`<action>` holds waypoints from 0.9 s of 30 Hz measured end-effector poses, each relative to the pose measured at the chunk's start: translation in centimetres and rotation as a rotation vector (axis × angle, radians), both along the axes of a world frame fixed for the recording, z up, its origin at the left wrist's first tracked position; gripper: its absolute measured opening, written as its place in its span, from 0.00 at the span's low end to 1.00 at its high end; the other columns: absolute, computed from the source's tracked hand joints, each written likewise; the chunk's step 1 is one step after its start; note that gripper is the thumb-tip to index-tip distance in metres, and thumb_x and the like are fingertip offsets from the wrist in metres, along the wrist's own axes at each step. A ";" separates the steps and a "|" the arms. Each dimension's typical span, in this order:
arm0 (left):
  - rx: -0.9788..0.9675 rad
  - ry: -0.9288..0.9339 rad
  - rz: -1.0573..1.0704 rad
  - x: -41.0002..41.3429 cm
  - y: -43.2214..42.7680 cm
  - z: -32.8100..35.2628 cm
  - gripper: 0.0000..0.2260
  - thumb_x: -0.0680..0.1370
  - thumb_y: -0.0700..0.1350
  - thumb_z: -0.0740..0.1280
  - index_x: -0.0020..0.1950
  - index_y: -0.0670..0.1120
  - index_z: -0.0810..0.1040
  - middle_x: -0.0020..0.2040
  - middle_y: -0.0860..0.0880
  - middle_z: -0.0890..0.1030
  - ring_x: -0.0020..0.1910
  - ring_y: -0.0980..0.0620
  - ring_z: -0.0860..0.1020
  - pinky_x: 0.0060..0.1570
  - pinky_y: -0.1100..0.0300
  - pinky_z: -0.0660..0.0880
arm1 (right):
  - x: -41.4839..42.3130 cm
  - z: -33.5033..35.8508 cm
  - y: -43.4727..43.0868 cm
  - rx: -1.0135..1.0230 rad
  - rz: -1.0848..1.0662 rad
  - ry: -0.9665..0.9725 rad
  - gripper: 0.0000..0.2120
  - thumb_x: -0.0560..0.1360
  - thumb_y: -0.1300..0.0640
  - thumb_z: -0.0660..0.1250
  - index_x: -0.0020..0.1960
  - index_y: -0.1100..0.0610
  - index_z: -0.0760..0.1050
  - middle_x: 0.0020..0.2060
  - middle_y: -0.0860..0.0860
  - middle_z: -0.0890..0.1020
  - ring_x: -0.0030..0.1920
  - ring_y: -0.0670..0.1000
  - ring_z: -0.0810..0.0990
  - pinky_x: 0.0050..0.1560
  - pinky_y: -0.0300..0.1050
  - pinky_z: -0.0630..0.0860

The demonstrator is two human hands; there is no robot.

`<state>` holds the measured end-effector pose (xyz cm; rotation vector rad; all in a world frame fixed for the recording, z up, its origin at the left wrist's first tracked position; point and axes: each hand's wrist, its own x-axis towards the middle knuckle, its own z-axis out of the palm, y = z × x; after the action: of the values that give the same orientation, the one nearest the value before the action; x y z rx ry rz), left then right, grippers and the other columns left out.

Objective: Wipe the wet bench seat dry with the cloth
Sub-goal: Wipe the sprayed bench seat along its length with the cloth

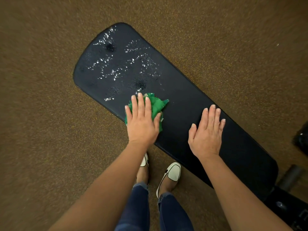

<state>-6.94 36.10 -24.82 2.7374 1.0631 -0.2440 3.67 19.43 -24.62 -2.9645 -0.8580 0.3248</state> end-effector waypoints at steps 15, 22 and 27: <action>-0.008 -0.119 0.171 3.1 5.2 0.2 0.29 0.80 0.55 0.55 0.75 0.39 0.55 0.77 0.41 0.55 0.76 0.39 0.48 0.73 0.40 0.46 | 0.1 0.3 -0.1 -0.006 0.002 0.005 0.32 0.77 0.48 0.49 0.76 0.65 0.55 0.77 0.62 0.54 0.77 0.60 0.50 0.75 0.61 0.50; -0.029 -0.143 -0.220 0.6 1.7 0.3 0.21 0.80 0.54 0.56 0.65 0.39 0.71 0.76 0.41 0.61 0.76 0.39 0.54 0.73 0.41 0.51 | 0.1 0.3 0.0 -0.004 -0.001 0.021 0.32 0.77 0.48 0.49 0.76 0.64 0.54 0.77 0.61 0.53 0.77 0.59 0.49 0.75 0.60 0.49; 0.034 -0.188 -0.177 0.9 7.9 -0.2 0.19 0.76 0.51 0.57 0.62 0.43 0.73 0.74 0.45 0.65 0.75 0.34 0.55 0.70 0.34 0.53 | 0.2 0.2 0.0 0.027 -0.007 0.029 0.32 0.77 0.48 0.48 0.76 0.64 0.54 0.77 0.61 0.53 0.77 0.59 0.48 0.75 0.61 0.49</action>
<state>-6.01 44.04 -25.05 2.8197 0.7845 0.0067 3.88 19.43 -24.43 -2.9299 -0.8420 0.3522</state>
